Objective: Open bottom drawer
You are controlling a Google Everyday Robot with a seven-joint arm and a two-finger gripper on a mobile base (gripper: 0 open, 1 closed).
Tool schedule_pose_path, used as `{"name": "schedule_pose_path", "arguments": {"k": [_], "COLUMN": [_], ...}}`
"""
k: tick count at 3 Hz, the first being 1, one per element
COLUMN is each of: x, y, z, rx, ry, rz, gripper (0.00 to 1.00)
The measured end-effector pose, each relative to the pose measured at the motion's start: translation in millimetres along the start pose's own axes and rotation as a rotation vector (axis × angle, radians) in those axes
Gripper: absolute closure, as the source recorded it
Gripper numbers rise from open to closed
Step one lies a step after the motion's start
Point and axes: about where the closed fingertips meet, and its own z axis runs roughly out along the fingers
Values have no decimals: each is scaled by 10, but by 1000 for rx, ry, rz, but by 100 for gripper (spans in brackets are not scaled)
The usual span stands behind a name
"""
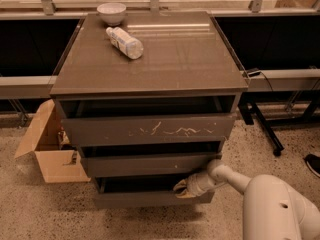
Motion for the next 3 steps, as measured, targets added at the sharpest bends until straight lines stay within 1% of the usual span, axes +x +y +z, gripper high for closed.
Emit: {"name": "schedule_pose_path", "arguments": {"k": [1, 2, 3], "x": [0, 0, 0], "y": [0, 0, 1], "z": [0, 1, 2], "rx": [0, 0, 0], "ry": [0, 0, 0], "rz": [0, 0, 0], "gripper": [26, 0, 0]}}
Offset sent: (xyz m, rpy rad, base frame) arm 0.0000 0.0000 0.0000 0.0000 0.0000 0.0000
